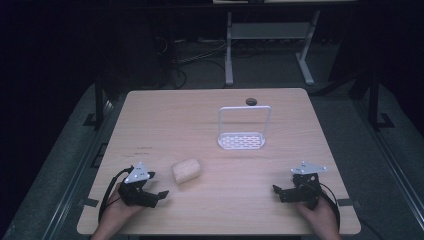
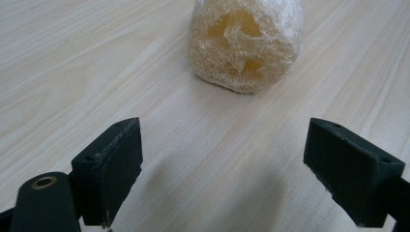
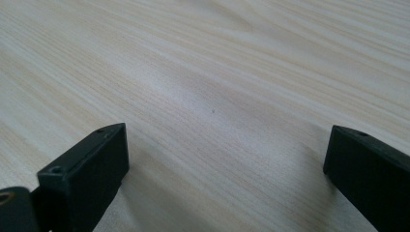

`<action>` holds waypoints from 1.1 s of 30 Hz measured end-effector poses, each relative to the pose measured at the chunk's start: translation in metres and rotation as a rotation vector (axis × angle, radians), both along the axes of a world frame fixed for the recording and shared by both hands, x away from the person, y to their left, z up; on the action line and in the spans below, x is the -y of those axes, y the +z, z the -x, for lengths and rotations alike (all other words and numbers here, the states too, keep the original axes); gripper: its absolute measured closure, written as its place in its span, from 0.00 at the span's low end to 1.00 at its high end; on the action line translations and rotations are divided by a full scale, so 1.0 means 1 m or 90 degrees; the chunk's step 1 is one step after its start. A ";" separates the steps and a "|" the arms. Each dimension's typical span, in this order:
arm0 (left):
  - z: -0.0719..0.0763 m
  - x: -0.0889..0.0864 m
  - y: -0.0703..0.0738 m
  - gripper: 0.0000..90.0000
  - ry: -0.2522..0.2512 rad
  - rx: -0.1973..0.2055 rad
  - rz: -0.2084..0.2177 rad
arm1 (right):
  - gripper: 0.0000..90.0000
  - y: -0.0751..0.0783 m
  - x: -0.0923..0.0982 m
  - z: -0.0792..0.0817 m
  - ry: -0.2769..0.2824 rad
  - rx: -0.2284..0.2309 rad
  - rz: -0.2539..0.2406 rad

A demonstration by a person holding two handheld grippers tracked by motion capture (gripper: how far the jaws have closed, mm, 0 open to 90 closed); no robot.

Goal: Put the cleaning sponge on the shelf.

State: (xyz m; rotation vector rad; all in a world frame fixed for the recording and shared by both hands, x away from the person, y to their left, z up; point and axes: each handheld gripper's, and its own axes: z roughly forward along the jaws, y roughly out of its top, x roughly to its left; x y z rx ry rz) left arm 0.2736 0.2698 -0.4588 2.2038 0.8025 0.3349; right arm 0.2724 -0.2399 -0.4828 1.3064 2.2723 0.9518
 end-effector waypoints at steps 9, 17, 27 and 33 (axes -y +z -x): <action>0.000 0.002 0.013 0.15 -0.010 0.005 0.001 | 0.02 0.000 0.000 0.000 0.000 0.000 0.000; -0.004 0.004 0.027 0.15 -0.021 0.009 0.005 | 0.02 0.000 0.000 0.000 0.001 0.001 0.001; -0.011 0.009 0.037 0.15 -0.028 0.017 0.010 | 0.02 0.000 0.000 0.000 0.001 0.001 0.001; -0.016 0.017 0.042 0.15 -0.040 0.019 0.011 | 0.02 0.000 0.000 0.000 0.001 0.001 0.001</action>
